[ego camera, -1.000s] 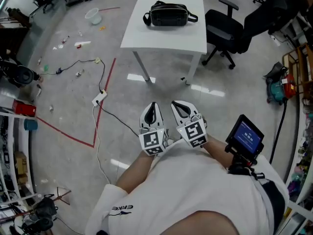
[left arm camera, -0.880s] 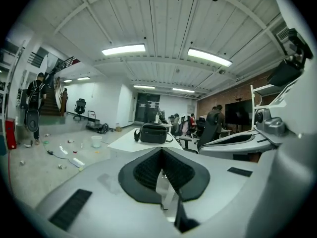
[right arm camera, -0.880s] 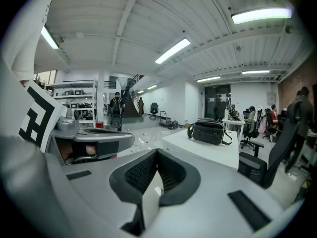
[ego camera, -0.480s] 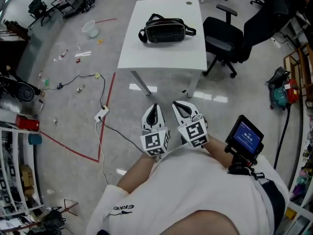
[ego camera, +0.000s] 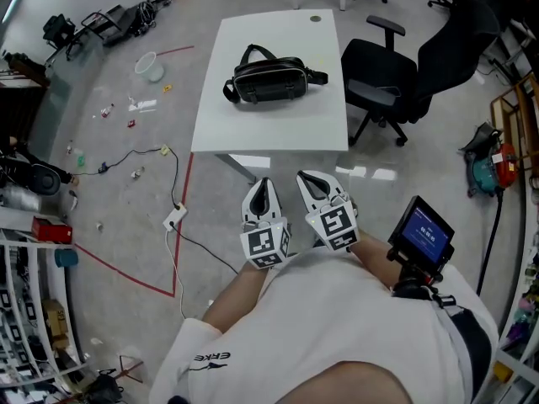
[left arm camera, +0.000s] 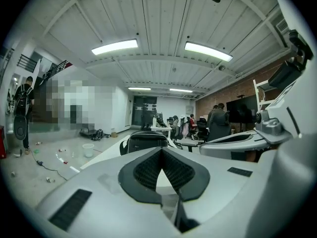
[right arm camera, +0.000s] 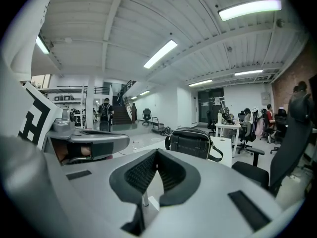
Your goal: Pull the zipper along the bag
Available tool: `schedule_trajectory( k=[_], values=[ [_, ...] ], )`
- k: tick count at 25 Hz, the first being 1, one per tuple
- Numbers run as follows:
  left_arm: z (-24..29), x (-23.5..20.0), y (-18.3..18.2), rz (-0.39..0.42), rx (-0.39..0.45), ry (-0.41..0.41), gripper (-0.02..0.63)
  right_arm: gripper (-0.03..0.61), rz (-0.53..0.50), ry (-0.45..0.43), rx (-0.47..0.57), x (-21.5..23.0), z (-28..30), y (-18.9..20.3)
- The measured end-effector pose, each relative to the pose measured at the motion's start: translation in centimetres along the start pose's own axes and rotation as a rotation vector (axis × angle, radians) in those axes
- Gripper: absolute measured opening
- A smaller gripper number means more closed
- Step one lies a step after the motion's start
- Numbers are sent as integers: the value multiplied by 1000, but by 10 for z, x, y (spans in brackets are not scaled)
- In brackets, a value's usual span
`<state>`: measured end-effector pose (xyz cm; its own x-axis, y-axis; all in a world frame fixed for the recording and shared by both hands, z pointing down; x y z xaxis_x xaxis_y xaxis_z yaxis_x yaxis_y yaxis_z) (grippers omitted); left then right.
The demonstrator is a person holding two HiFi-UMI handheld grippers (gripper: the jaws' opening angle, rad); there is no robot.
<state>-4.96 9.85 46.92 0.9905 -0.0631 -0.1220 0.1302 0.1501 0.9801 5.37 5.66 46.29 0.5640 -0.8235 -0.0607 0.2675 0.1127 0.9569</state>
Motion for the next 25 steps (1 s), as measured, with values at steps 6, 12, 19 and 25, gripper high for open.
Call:
schedule_trajectory(
  k=[6, 12, 19, 25],
  values=[
    [56, 6, 2, 10, -19, 6, 3, 5, 32, 24, 4, 51, 27, 6],
    [75, 5, -7, 21, -27, 36, 3, 5, 53, 69, 0, 69, 36, 1],
    [113, -14, -22, 26, -25, 87, 3, 5, 54, 140, -17, 92, 63, -12],
    [176, -56, -24, 20, -32, 144, 3, 5, 55, 216, -45, 119, 123, -17]
  ],
)
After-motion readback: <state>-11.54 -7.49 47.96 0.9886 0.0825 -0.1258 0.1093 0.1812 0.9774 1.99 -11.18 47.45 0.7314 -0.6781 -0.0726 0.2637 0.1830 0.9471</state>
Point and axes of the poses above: the fingertips, and each gripper's own axes: z forward along the fingers, x to its right, y out of its underside, the point moved 4 cm from there along -z, backward along the fingers, and after that the axes turned 2 degrees about -z, right-handed, at the moved point
